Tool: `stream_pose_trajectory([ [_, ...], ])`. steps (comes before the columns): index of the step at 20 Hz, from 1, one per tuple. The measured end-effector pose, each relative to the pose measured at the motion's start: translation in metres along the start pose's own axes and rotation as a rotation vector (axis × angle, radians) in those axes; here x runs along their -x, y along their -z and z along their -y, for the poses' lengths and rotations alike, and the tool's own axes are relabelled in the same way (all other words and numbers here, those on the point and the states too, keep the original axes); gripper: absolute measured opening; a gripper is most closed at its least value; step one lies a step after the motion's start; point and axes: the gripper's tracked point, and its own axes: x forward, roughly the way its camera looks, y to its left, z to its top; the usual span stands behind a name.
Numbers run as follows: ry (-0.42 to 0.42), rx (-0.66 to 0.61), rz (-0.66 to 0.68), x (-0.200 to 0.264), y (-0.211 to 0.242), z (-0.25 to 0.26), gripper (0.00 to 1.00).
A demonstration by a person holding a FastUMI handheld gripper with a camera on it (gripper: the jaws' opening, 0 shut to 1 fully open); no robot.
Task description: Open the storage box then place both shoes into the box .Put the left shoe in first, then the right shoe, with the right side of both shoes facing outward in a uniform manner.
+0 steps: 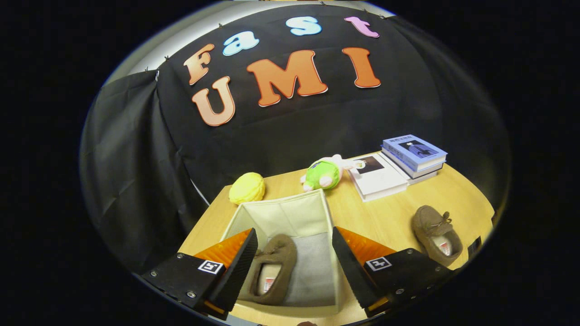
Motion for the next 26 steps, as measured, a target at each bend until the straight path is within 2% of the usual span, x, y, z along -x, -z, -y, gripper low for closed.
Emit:
stream_pose_trajectory([
  [12, 0.181, 0.000, 0.010, 0.029, -0.001, 0.150, 0.98],
  [26, 0.355, -0.088, -0.100, 0.037, 0.065, 0.281, 0.97],
])
